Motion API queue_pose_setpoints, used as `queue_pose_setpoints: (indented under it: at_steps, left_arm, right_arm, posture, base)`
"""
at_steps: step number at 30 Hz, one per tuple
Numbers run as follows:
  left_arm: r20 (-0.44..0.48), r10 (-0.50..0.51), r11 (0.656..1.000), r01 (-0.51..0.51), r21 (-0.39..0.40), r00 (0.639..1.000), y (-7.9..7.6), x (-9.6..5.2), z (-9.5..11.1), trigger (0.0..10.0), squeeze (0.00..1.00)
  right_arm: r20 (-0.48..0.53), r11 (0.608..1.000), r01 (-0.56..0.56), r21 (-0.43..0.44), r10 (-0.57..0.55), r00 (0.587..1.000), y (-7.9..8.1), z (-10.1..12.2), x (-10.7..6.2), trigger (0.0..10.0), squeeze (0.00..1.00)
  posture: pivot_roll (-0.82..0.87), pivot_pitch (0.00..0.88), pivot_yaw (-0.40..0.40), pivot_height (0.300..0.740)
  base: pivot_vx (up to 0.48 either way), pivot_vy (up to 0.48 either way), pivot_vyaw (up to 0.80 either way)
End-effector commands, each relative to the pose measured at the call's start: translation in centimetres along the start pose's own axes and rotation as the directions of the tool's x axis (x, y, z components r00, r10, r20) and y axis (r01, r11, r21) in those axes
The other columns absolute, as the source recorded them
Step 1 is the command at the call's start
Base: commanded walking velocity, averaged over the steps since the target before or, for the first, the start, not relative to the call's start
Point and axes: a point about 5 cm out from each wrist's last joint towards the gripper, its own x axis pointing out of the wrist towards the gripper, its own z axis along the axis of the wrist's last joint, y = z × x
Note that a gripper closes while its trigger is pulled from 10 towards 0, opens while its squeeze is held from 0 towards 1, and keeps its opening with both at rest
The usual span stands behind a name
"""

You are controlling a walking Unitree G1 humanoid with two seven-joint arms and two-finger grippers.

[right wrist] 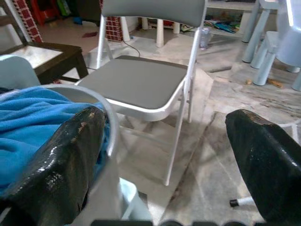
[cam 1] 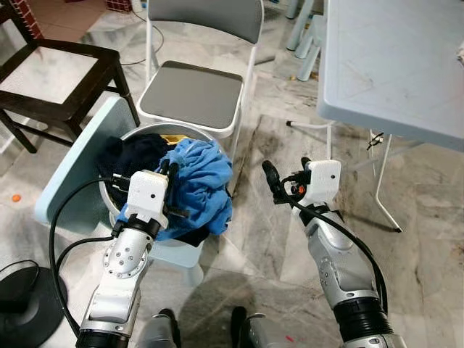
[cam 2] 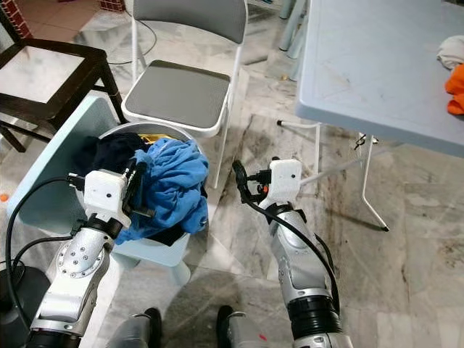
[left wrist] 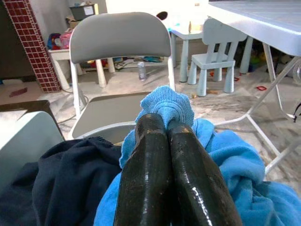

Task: Hang hanger

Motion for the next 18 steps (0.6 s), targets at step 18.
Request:
queue_pose_setpoints:
  at_steps: [18]
  left_arm:
    - [-0.013,-0.094,0.996,0.094,-0.006,0.995,-0.1,1.2,-0.1,10.0,0.0]
  right_arm:
    - [0.013,0.995,0.096,0.036,-0.097,0.995,-1.1,-0.4,-0.2,10.0,0.0]
  posture:
    - [0.24,0.209,-0.038,0.74]
  base:
    - [0.053,-0.282,-0.26]
